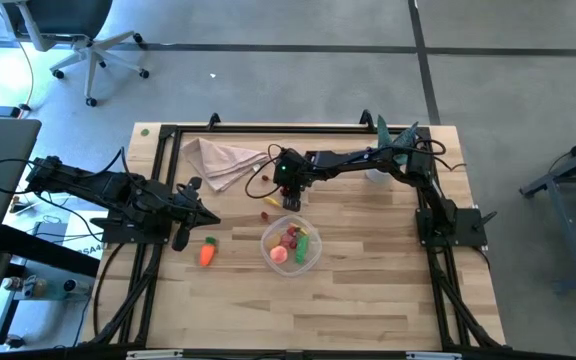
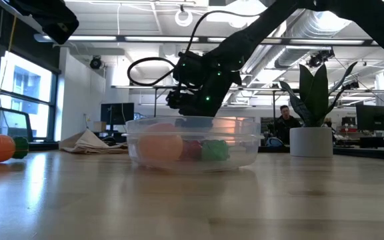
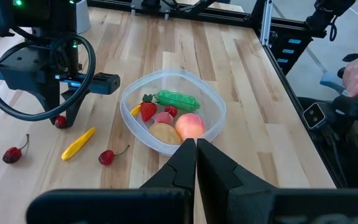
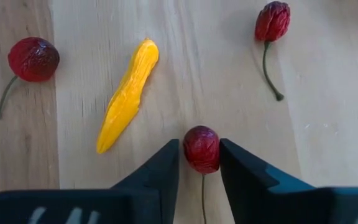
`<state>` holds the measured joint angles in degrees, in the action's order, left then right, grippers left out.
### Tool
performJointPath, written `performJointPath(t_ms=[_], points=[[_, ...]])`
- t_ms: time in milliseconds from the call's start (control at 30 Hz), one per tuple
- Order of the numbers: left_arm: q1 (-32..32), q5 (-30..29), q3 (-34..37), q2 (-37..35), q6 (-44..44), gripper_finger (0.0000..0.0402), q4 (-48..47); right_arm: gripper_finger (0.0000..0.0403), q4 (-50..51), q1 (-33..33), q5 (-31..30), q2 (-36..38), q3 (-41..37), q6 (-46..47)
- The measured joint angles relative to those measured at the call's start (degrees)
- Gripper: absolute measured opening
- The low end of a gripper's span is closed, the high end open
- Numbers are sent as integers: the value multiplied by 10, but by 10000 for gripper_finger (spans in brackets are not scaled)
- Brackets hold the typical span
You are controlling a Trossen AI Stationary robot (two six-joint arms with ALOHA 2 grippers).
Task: Pick and placing Produce into tupperware
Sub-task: Put the red cherry into the transparent bin
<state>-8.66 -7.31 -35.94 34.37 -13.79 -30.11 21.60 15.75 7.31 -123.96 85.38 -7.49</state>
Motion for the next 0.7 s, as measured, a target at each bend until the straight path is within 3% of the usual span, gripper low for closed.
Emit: performJointPath(t_ms=[700], points=[[0, 0, 0, 0, 0, 5, 0, 83, -8, 0, 0, 0, 0, 0]])
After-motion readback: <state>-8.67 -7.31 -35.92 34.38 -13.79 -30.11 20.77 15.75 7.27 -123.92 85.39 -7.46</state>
